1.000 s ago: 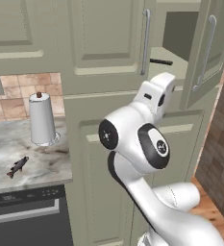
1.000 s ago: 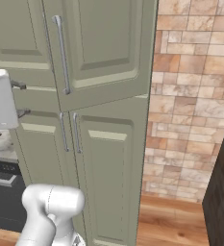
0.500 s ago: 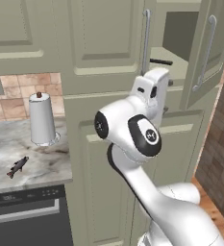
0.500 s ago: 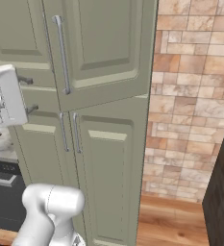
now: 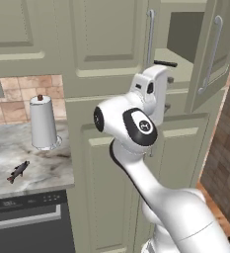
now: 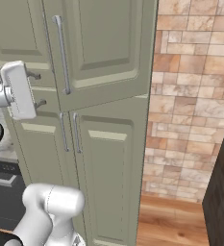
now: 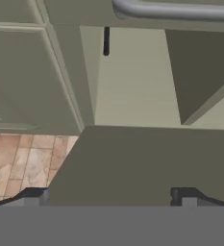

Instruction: Retrieve the pan from the cabinet, then place the raw meat into the pan to avoid contamination.

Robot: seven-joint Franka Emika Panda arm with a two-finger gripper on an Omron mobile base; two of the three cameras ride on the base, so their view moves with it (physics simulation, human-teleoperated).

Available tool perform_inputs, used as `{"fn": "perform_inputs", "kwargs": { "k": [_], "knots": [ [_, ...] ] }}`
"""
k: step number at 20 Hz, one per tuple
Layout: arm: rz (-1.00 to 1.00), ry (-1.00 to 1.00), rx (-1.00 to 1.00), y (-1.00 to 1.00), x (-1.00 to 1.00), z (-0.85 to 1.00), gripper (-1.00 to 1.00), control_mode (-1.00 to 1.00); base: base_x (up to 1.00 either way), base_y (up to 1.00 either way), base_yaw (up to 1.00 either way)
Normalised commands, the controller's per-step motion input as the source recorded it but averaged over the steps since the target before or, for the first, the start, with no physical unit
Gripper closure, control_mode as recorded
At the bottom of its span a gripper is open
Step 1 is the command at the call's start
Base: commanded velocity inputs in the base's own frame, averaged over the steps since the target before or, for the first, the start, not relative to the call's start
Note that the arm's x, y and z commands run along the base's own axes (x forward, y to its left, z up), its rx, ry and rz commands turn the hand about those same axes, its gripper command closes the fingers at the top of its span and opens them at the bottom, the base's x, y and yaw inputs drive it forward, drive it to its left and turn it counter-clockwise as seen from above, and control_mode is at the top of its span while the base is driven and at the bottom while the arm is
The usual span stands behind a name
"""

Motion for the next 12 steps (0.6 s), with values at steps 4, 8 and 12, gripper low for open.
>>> {"fn": "perform_inputs", "kwargs": {
  "k": [4, 8, 12],
  "knots": [
    [-0.02, 0.0, 0.0, -0.1, 0.2, 0.0, -1.0, -1.0, 0.0, 0.0, 0.0],
    [0.0, 0.0, 0.0, -0.11, 0.18, 0.0, -1.0, -1.0, 0.0, 0.0, 0.0],
    [0.0, 0.0, 0.0, -0.09, 0.19, 0.0, -1.0, -1.0, 0.0, 0.0, 0.0]
  ]
}}
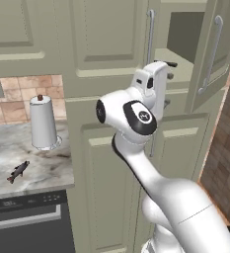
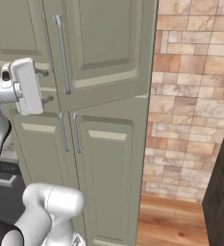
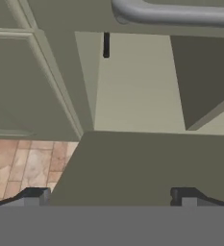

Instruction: Retrieve the pan from the cabinet, then place the raw meat into the pan to avoid contamination.

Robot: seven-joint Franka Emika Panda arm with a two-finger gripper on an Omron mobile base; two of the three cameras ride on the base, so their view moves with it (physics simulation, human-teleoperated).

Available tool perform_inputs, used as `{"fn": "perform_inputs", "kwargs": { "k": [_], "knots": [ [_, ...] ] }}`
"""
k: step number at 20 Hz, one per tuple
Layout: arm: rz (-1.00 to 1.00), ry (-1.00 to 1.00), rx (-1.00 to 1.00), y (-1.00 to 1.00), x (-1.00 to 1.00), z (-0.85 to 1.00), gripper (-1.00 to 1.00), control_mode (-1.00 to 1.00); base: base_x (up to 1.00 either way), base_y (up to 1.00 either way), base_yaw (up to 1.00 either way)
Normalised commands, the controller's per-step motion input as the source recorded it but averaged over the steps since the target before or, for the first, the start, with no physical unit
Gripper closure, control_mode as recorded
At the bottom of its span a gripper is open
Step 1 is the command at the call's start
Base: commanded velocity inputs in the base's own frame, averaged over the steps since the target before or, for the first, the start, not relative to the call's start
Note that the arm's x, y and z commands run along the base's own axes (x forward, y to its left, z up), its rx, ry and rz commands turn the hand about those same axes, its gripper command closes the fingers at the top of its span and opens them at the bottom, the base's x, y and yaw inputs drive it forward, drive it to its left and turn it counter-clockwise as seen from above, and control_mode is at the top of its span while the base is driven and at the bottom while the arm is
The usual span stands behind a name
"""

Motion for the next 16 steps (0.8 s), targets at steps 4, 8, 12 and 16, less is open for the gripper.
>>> {"fn": "perform_inputs", "kwargs": {
  "k": [4, 8, 12, 16],
  "knots": [
    [0.0, 0.0, 0.0, -0.12, 0.16, 0.0, -1.0, -1.0, 0.0, 0.0, 0.0],
    [0.0, 0.0, 0.0, -0.15, 0.1, -0.02, -1.0, -1.0, 0.0, 0.0, 0.0],
    [0.0, 0.0, 0.0, -0.17, 0.14, -0.02, -1.0, -1.0, 0.0, 0.0, 0.0],
    [0.0, 0.0, 0.0, -0.16, 0.14, -0.02, -1.0, -1.0, 0.0, 0.0, 0.0]
  ]
}}
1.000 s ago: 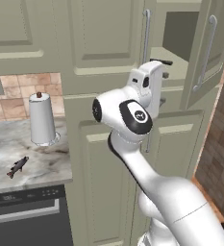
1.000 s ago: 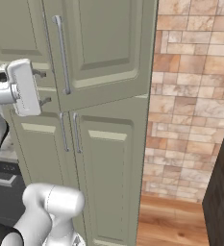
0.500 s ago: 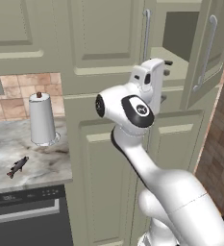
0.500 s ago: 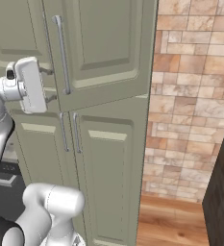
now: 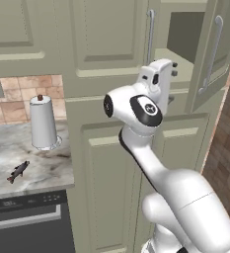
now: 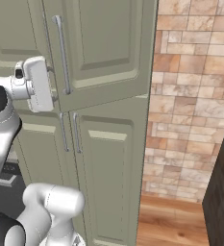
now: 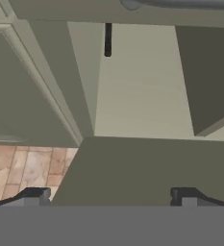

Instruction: Retrieve the pan from the cabinet, then place the raw meat into the pan to avoid contamination.

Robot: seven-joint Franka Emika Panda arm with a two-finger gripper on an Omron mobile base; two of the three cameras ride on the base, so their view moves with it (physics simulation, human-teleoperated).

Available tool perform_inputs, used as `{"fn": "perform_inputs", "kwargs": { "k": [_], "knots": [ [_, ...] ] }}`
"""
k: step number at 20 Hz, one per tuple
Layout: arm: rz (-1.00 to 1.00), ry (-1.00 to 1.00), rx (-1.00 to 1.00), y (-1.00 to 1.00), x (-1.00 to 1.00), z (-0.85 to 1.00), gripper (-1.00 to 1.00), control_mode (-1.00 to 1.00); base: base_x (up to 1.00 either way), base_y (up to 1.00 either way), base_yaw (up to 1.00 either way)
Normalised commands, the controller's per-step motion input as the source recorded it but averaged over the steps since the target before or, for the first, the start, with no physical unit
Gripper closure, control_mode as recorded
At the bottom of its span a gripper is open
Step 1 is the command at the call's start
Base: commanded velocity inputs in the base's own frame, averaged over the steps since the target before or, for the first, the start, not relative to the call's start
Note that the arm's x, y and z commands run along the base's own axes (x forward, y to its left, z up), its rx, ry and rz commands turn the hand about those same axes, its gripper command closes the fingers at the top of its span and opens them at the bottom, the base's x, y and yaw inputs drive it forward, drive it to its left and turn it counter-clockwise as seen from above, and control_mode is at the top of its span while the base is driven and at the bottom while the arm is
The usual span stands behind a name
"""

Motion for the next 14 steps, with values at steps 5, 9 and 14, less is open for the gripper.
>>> {"fn": "perform_inputs", "kwargs": {
  "k": [5, 9, 14],
  "knots": [
    [0.0, 0.0, 0.0, -0.16, 0.13, -0.01, -1.0, -1.0, 0.0, 0.0, 0.0],
    [0.0, 0.0, 0.0, -0.11, 0.21, -0.04, -1.0, -1.0, 0.0, 0.0, 0.0],
    [0.0, 0.0, 0.0, -0.07, 0.2, -0.04, -1.0, -1.0, 0.0, 0.0, 0.0]
  ]
}}
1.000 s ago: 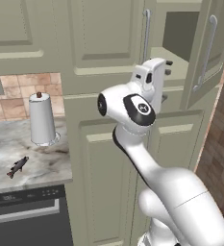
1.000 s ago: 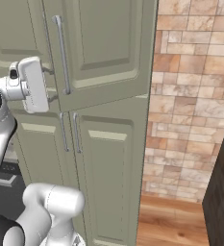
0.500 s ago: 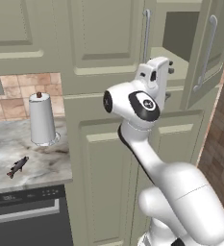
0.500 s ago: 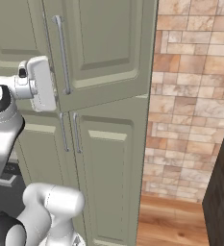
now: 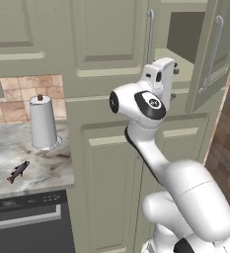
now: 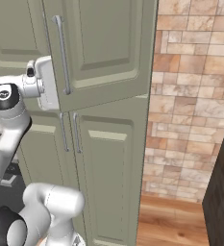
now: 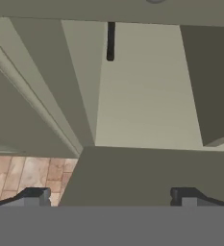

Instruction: Retrieve the pan from the cabinet, then place the raw meat into the pan to avoid contamination.

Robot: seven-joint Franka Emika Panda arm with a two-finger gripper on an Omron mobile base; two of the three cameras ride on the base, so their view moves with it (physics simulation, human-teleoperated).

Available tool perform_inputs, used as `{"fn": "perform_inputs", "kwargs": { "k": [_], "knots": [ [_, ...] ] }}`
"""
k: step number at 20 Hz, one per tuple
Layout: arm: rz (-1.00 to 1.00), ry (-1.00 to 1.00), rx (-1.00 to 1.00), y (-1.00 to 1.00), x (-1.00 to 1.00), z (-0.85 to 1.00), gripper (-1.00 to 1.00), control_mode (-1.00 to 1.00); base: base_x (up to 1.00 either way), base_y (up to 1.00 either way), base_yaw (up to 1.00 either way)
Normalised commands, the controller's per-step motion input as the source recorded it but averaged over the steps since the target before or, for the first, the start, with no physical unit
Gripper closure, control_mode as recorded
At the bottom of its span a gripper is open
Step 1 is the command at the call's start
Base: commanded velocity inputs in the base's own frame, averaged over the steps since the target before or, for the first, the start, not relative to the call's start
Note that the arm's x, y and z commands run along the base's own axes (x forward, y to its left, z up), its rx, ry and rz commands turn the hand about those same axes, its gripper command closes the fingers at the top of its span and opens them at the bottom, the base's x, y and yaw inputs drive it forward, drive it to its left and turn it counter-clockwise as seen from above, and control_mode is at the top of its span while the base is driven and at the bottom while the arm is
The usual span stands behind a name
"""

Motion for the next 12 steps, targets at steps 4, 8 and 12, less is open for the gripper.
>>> {"fn": "perform_inputs", "kwargs": {
  "k": [4, 8, 12],
  "knots": [
    [0.0, 0.0, 0.0, -0.06, 0.16, 0.0, -1.0, -1.0, 0.0, 0.0, 0.0],
    [0.0, 0.0, 0.0, -0.05, 0.19, 0.0, -1.0, -1.0, 0.0, 0.0, 0.0],
    [-0.01, 0.0, 0.0, -0.08, 0.07, 0.0, -1.0, -1.0, 0.0, 0.0, 0.0]
  ]
}}
